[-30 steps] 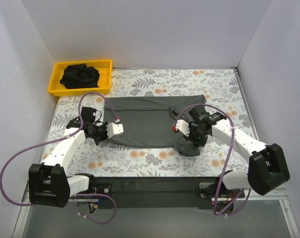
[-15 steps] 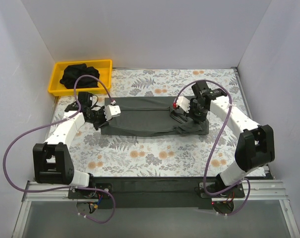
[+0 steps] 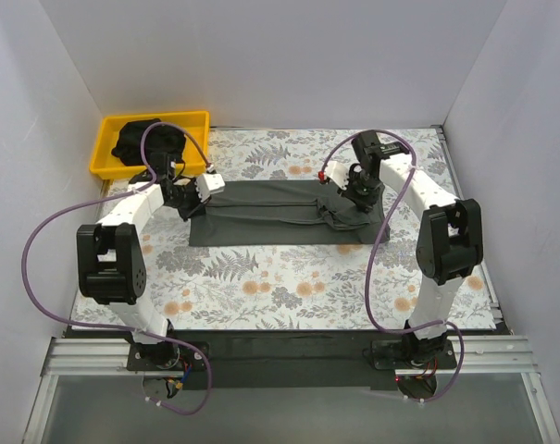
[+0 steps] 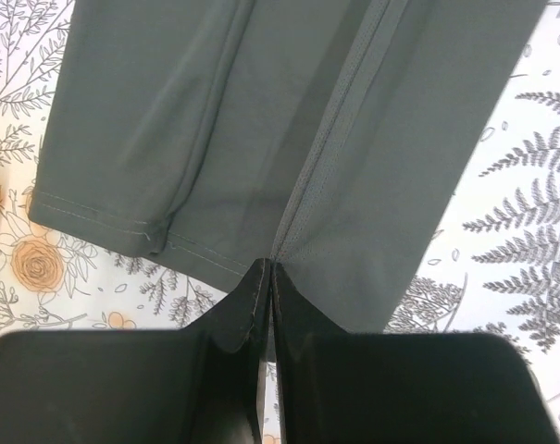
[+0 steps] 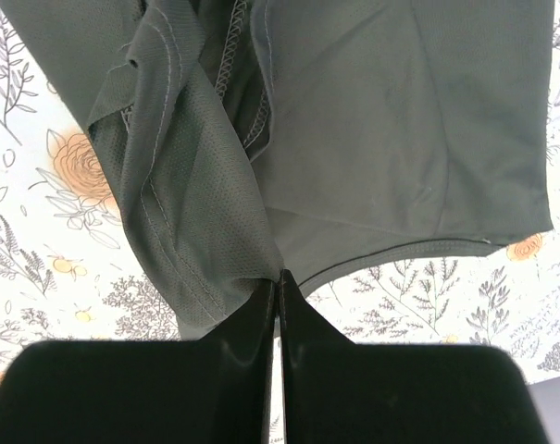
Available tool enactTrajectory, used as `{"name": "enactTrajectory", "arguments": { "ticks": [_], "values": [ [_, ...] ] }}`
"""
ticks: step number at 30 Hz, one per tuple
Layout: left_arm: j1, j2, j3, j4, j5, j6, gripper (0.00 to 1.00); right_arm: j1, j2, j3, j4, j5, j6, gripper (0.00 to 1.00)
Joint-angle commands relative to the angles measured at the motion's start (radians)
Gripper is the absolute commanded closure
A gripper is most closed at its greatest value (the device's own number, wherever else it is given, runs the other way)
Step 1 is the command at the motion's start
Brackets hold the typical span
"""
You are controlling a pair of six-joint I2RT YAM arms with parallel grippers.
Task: Fold and stack the t-shirts
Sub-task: Fold the tshirt
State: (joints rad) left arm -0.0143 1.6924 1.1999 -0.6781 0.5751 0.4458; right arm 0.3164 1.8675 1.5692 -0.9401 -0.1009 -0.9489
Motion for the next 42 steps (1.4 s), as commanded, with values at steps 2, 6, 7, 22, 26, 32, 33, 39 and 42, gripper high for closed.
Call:
{"name": "enactTrajectory", "arguments": {
  "ticks": [2,6,7,22,26,32,33,39,42],
  "values": [
    [0.007,0.013,0.052,0.038,0.028,-0.010,1.00,-0.008,0.036,0.057,-0.032,0.004,-0.067,0.99],
    [0.007,0.033,0.067,0.043,0.031,-0.015,1.00,-0.010,0.058,0.075,-0.032,0.018,-0.085,0.99],
    [0.007,0.036,0.072,0.046,0.028,-0.015,1.00,-0.011,0.064,0.086,-0.032,0.021,-0.090,0.99],
    [0.007,0.081,0.092,0.078,0.011,-0.025,1.00,-0.013,0.142,0.166,-0.031,0.041,-0.105,0.99],
    [0.007,0.107,0.099,0.087,0.003,-0.047,1.00,-0.014,0.174,0.193,-0.031,0.044,-0.090,0.99],
    [0.007,0.135,0.112,0.095,-0.015,-0.128,0.93,-0.028,0.199,0.250,-0.032,0.040,-0.038,0.59],
    [0.007,0.138,0.118,0.095,-0.032,-0.146,0.88,-0.037,0.196,0.262,-0.031,0.030,-0.024,0.53],
    [0.013,0.090,0.122,0.094,-0.063,-0.333,0.62,-0.178,0.151,0.330,-0.135,-0.100,0.087,0.48],
    [0.048,0.044,0.098,0.055,-0.043,-0.427,0.50,-0.243,0.098,0.229,-0.195,-0.195,0.142,0.48]
  ]
}}
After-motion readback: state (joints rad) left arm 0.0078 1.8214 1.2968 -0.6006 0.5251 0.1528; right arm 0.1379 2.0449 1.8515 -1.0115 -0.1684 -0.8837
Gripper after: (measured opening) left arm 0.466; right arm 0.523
